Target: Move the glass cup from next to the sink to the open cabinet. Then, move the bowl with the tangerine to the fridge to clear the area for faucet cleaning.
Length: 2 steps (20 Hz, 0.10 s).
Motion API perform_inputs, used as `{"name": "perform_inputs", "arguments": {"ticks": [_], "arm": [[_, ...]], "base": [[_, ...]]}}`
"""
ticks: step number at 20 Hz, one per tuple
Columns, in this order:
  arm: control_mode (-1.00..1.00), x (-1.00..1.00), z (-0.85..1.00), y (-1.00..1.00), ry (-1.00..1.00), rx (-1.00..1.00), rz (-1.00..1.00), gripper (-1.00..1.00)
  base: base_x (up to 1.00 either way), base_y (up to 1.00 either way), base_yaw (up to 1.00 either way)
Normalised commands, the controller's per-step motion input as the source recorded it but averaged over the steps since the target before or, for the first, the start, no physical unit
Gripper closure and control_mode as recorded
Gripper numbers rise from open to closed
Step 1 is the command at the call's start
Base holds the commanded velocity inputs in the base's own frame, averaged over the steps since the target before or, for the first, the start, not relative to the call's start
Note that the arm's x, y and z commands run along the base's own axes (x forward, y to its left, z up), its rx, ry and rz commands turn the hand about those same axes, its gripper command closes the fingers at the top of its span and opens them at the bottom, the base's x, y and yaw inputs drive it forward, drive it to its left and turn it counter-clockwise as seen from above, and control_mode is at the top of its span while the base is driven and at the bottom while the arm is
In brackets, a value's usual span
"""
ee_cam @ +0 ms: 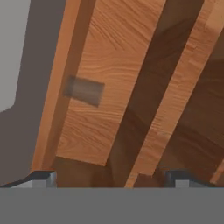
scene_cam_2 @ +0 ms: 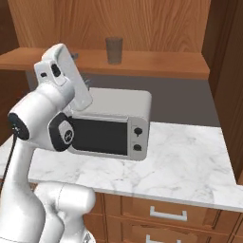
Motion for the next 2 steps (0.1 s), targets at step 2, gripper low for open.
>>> {"name": "perform_inputs", "arguments": {"ticks": [2], "arm": [[-1.00,-1.00,0.00,0.07,-0.11,0.00,-0.04,-1.00]], "base": [[0.00,0.00,0.00]]}}
